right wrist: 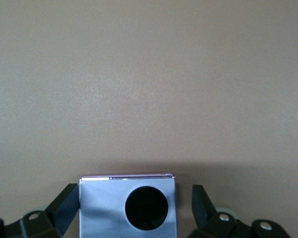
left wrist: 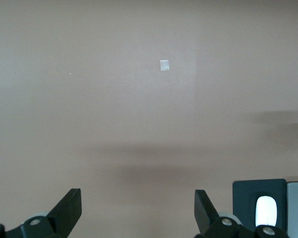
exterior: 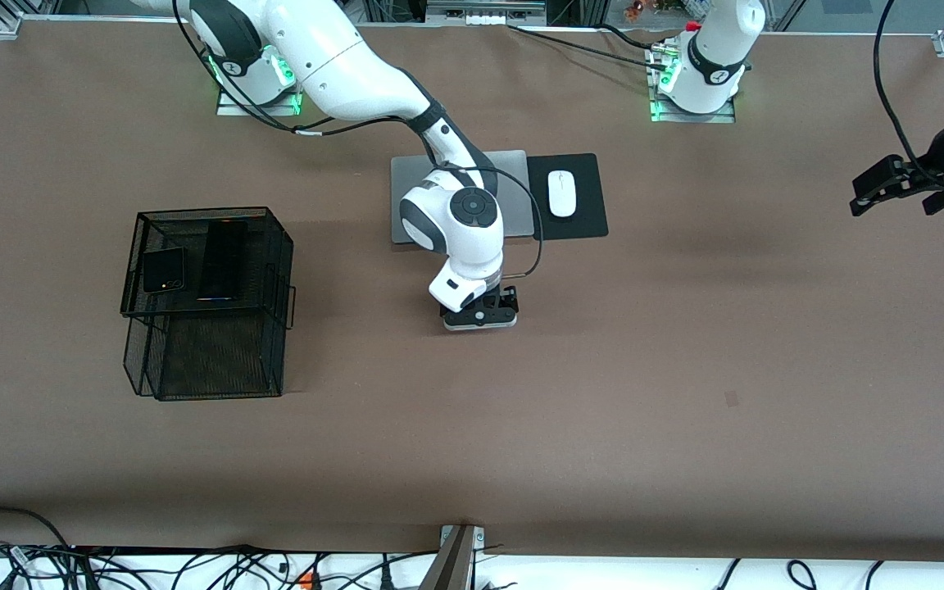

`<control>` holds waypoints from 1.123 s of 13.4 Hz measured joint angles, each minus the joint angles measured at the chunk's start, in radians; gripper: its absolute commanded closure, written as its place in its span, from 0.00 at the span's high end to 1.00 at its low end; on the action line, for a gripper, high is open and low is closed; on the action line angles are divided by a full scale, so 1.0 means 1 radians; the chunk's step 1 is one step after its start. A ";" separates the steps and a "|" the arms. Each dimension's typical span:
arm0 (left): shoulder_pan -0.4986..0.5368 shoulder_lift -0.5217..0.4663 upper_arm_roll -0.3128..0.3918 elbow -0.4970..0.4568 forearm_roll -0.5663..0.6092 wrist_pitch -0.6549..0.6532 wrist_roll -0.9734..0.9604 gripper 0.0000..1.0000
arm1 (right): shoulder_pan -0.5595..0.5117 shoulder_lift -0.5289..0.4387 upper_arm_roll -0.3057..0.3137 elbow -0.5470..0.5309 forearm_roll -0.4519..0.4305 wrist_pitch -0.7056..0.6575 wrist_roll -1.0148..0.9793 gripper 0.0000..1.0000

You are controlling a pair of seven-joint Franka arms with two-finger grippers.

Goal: Place phones with both arms
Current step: 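Lift the white phone and carry it toward the holder with the right gripper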

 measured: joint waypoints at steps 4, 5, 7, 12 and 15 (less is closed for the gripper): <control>0.002 0.000 -0.002 0.000 0.000 0.000 0.000 1.00 | 0.000 0.014 0.000 -0.001 0.000 0.006 0.000 1.00; 0.003 0.000 -0.002 0.000 0.000 0.000 0.000 1.00 | 0.000 0.019 0.000 -0.001 0.000 0.012 0.000 1.00; 0.006 0.000 0.001 0.000 0.000 0.000 0.000 1.00 | 0.000 0.020 0.000 -0.001 0.000 0.016 0.000 1.00; 0.011 0.000 0.005 0.000 0.000 -0.030 0.000 1.00 | 0.000 0.016 0.000 0.000 0.009 0.017 0.010 0.60; 0.011 0.000 0.005 0.003 0.000 -0.032 0.000 1.00 | 0.000 0.016 0.000 0.001 0.011 0.017 0.012 0.60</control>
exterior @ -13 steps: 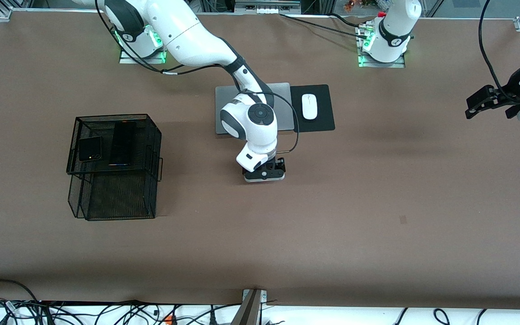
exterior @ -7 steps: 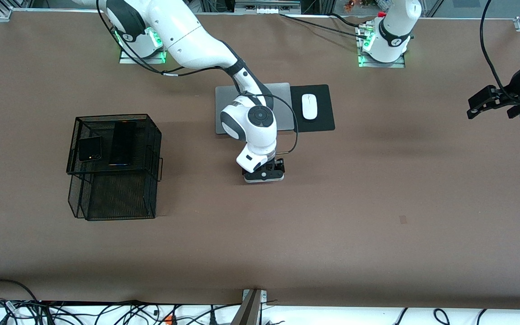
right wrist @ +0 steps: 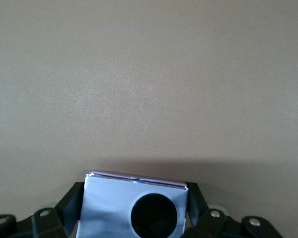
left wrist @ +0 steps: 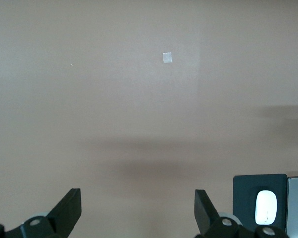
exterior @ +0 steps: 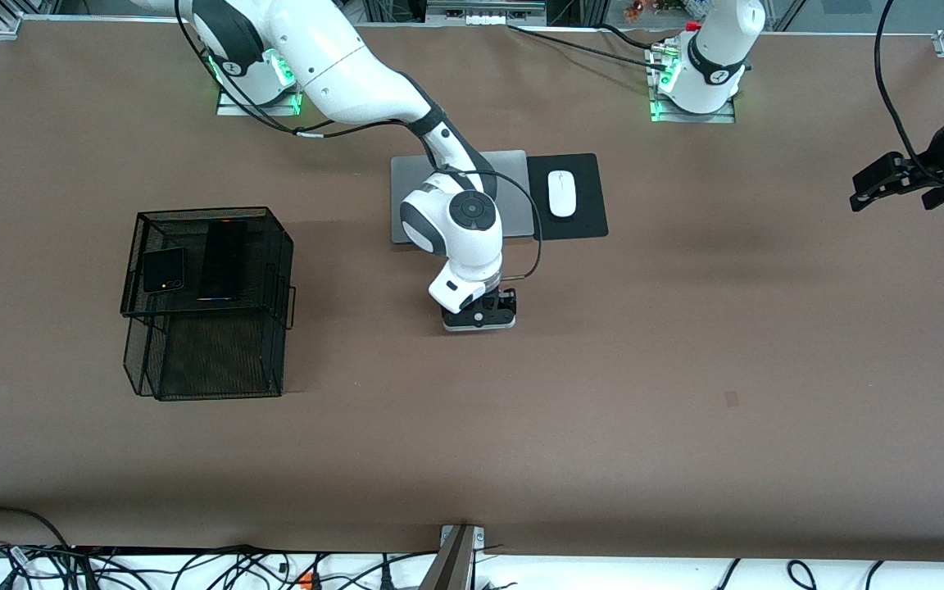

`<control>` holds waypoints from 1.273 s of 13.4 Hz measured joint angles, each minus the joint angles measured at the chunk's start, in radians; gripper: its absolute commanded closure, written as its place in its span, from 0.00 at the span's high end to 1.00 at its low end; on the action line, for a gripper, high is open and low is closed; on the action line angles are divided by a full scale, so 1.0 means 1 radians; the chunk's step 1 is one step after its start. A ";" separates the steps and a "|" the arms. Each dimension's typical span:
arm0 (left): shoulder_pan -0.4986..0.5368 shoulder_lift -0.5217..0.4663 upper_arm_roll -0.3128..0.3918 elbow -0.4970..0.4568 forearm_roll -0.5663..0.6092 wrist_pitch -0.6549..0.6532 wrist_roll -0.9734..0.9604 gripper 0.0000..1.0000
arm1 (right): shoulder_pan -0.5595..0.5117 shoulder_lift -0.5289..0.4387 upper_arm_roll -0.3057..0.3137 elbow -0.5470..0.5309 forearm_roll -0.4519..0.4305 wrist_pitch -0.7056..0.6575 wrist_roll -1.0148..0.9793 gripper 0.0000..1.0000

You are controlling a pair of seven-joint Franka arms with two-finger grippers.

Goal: Place phones with both arms
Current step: 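Lift the white phone and carry it toward the holder with the right gripper, then lower the white phone into the holder and open the right gripper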

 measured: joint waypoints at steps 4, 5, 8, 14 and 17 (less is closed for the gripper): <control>0.000 0.000 0.001 0.001 0.000 -0.002 0.000 1.00 | -0.001 -0.012 -0.002 0.035 0.014 -0.079 0.000 0.60; 0.000 0.000 0.001 0.001 0.000 -0.004 0.000 1.00 | -0.001 -0.023 -0.002 0.065 0.014 -0.143 0.000 0.60; 0.001 0.000 0.001 0.001 0.000 -0.007 0.000 1.00 | -0.010 -0.090 -0.002 0.146 0.054 -0.324 0.000 0.60; 0.001 0.000 0.002 0.003 0.000 -0.010 0.000 1.00 | -0.138 -0.302 -0.003 0.134 0.103 -0.573 -0.204 0.60; 0.001 0.000 0.002 0.004 0.000 -0.010 0.000 1.00 | -0.274 -0.441 -0.008 -0.024 0.105 -0.589 -0.460 0.60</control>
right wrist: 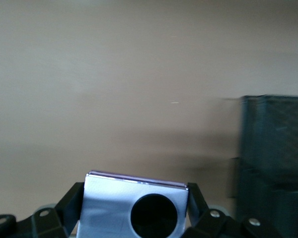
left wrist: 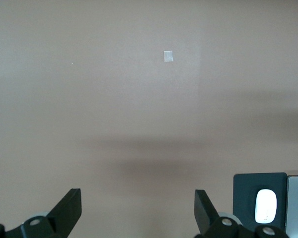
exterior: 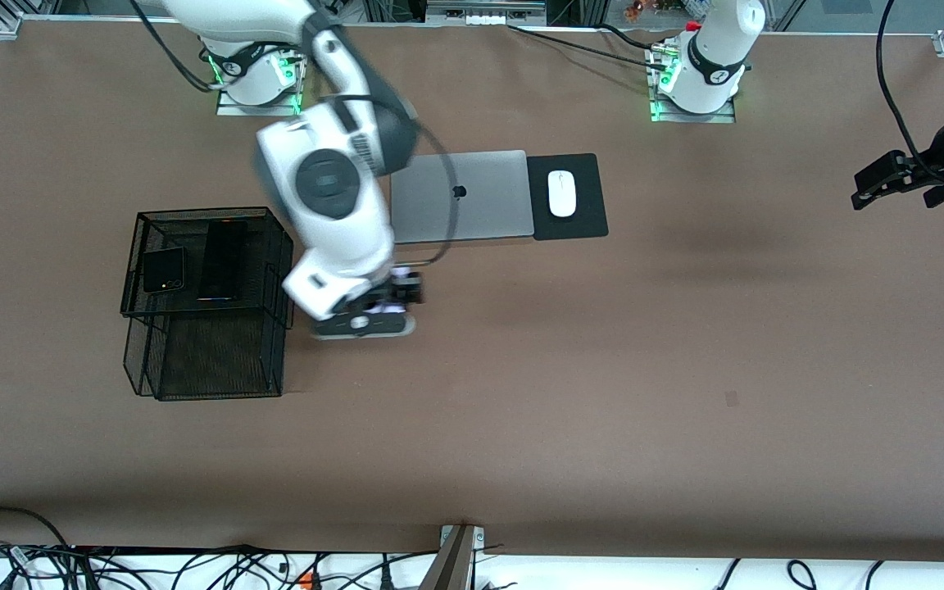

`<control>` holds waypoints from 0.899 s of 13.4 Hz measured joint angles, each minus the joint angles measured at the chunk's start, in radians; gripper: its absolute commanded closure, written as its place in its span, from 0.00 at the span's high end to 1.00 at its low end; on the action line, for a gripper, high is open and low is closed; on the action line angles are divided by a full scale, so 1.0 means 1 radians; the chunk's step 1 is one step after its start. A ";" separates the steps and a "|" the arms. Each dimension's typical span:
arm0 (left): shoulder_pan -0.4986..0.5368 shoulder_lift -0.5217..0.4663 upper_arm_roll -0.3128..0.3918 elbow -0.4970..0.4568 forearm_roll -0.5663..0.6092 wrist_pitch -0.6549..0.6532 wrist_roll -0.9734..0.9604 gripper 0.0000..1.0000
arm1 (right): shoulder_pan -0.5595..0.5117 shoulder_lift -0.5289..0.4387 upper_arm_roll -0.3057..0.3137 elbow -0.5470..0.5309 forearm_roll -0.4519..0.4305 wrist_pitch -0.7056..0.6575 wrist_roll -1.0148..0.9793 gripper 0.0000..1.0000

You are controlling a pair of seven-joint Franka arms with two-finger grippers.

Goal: Place phones with both arms
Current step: 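Lower the white phone into the holder and open the right gripper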

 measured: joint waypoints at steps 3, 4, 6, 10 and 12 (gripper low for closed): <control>0.001 0.000 0.001 0.000 0.000 0.000 0.000 1.00 | -0.138 -0.102 -0.029 -0.121 0.000 0.002 -0.295 0.60; 0.001 0.000 0.001 0.000 0.000 -0.001 0.000 1.00 | -0.165 -0.121 -0.060 -0.143 0.000 0.007 -0.390 0.60; 0.002 0.000 0.001 0.000 0.000 -0.001 0.000 1.00 | -0.201 -0.133 -0.126 -0.180 0.007 0.067 -0.545 0.60; 0.023 0.000 0.003 0.001 0.000 -0.001 0.000 1.00 | -0.285 -0.077 -0.141 -0.285 0.084 0.288 -0.652 0.60; 0.024 0.001 0.003 0.001 0.000 -0.003 0.000 1.00 | -0.305 -0.019 -0.141 -0.294 0.115 0.360 -0.668 0.60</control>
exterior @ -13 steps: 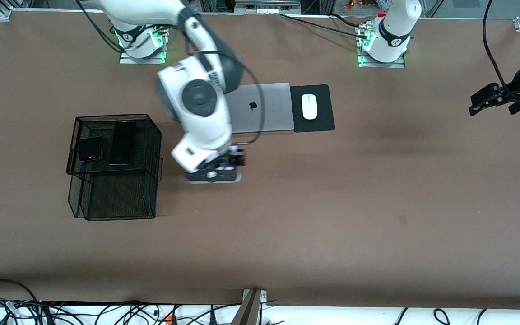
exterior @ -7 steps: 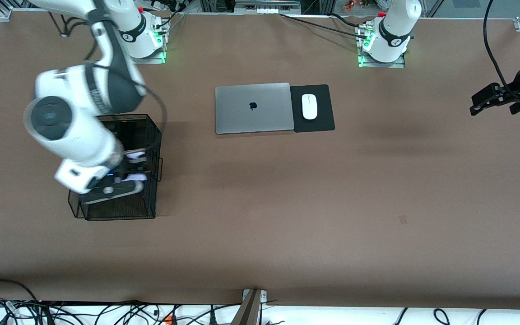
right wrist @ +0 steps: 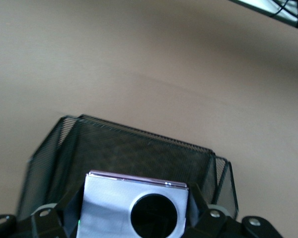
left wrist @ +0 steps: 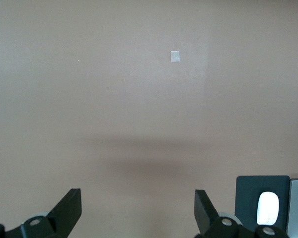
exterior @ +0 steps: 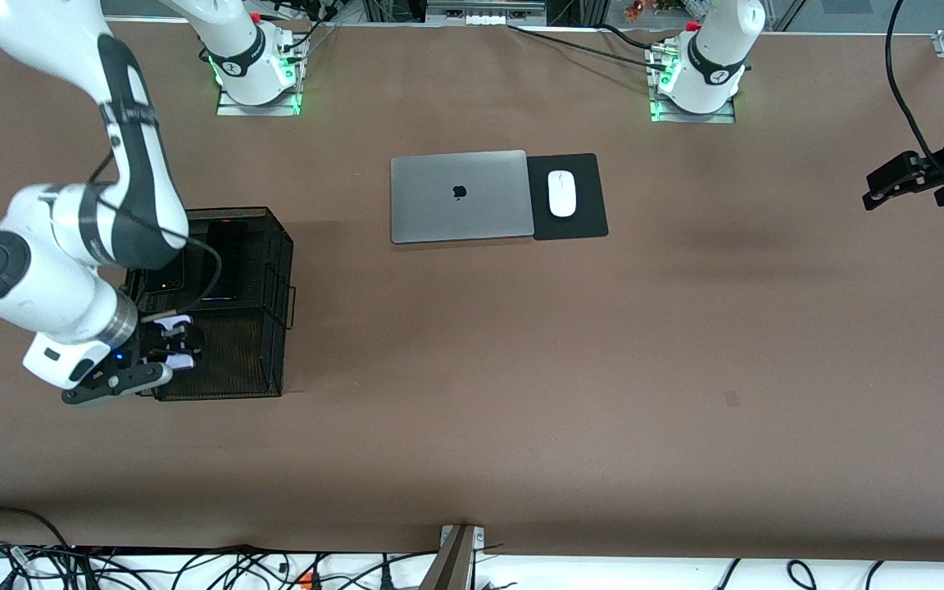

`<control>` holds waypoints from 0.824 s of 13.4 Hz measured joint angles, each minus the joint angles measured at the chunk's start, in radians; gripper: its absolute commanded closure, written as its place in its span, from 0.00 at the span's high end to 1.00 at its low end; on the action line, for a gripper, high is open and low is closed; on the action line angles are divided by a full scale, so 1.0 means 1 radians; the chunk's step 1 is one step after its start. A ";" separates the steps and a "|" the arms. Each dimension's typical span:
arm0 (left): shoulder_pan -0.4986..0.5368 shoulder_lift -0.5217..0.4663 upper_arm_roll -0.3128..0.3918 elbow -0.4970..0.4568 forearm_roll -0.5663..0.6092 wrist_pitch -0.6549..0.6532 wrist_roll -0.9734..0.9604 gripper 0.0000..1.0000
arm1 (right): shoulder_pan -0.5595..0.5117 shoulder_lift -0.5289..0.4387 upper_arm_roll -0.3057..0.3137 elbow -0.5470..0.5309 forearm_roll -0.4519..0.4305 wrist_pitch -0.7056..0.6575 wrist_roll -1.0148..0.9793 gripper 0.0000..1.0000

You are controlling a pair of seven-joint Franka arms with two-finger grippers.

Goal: Place phones with both arms
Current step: 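Lower the white phone into the holder and open the right gripper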

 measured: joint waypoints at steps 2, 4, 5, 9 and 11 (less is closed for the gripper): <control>0.000 0.000 0.000 0.000 0.000 -0.001 0.000 1.00 | -0.010 0.052 0.000 -0.001 0.043 0.040 -0.003 0.60; 0.000 0.000 0.000 0.000 0.000 -0.004 0.000 1.00 | -0.011 0.093 0.002 -0.001 0.083 0.068 -0.004 0.60; 0.000 0.000 0.000 0.000 0.000 -0.007 0.000 1.00 | -0.011 0.111 0.003 -0.001 0.093 0.082 -0.004 0.60; 0.001 0.001 0.000 0.000 0.000 -0.011 0.000 1.00 | -0.011 0.151 0.005 -0.023 0.124 0.124 -0.004 1.00; 0.001 0.001 0.000 0.000 0.000 -0.012 0.000 1.00 | -0.011 0.151 0.006 -0.026 0.127 0.132 -0.004 1.00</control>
